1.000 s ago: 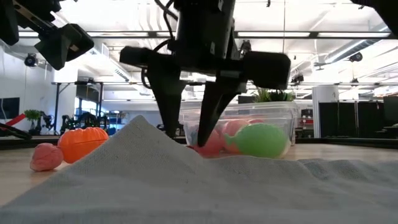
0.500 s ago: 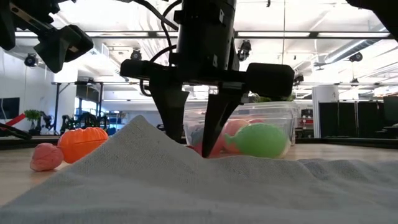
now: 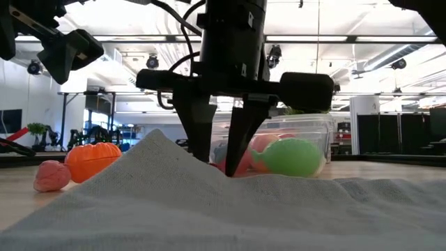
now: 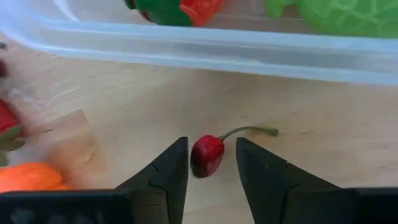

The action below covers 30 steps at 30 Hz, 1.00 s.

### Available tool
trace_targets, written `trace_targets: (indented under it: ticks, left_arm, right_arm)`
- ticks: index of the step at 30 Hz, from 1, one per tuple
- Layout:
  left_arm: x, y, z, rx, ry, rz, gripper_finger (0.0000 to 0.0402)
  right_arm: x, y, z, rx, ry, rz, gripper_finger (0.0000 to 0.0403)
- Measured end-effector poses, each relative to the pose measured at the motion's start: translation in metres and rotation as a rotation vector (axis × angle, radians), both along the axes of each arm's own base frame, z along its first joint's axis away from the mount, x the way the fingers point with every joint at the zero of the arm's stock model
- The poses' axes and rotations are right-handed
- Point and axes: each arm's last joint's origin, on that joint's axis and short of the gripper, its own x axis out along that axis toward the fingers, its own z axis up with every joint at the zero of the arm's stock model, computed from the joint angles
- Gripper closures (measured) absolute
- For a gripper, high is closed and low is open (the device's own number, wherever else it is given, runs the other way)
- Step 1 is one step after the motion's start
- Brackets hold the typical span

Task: Pick and placing Produce into tupperware
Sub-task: Put the red cherry into the transparent container

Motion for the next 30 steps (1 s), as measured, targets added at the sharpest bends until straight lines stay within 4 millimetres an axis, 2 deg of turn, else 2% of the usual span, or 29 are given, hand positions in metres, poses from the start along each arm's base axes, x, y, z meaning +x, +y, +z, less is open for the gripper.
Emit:
trace_targets:
  ticks: [17,30]
  left_arm:
    - [0.0001,0.0000,0.0001,-0.001,-0.001,0.001,0.0157]
    - [0.0002,0.0001,0.0001,0.002,-0.003,0.005,0.0157]
  right_arm:
    - [-0.0015,0.0002,-0.0058,0.018,0.020,0.020,0.0277]
    - [-0.0011,0.0024,-0.0056,0.021,0.010,0.037,0.0343]
